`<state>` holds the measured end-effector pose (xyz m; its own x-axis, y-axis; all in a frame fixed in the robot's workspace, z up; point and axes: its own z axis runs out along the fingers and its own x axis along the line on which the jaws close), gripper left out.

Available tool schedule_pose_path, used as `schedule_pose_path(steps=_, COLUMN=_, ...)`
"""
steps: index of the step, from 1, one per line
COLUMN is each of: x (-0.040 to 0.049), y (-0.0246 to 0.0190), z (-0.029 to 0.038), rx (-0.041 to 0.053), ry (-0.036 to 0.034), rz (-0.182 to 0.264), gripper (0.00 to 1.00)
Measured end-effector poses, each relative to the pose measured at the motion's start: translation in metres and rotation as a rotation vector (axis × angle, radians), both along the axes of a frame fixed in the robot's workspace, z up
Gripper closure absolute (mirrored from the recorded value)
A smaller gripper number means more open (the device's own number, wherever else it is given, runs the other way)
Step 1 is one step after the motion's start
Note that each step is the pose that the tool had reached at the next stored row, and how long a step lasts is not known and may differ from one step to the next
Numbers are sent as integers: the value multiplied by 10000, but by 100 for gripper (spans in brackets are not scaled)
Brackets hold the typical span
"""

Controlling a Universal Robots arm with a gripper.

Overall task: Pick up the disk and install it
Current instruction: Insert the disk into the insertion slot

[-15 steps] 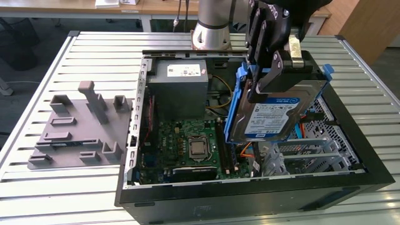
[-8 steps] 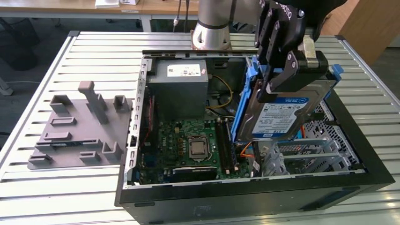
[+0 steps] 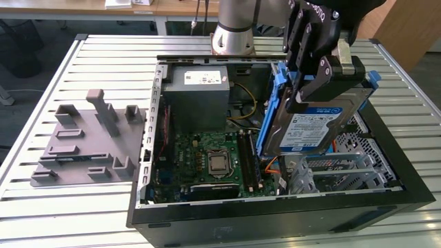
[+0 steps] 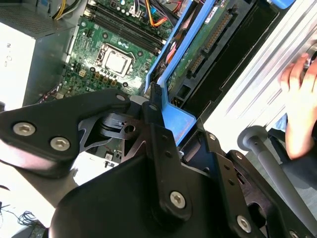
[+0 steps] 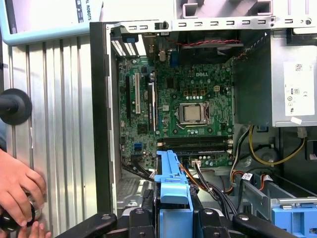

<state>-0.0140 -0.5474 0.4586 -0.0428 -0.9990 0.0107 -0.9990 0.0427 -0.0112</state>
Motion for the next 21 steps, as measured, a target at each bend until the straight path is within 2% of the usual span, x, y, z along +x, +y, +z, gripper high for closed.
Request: schedule_pose_path(steps=21, x=72, y=0, z=0, rx=0, ry=1, rz=0, gripper=64)
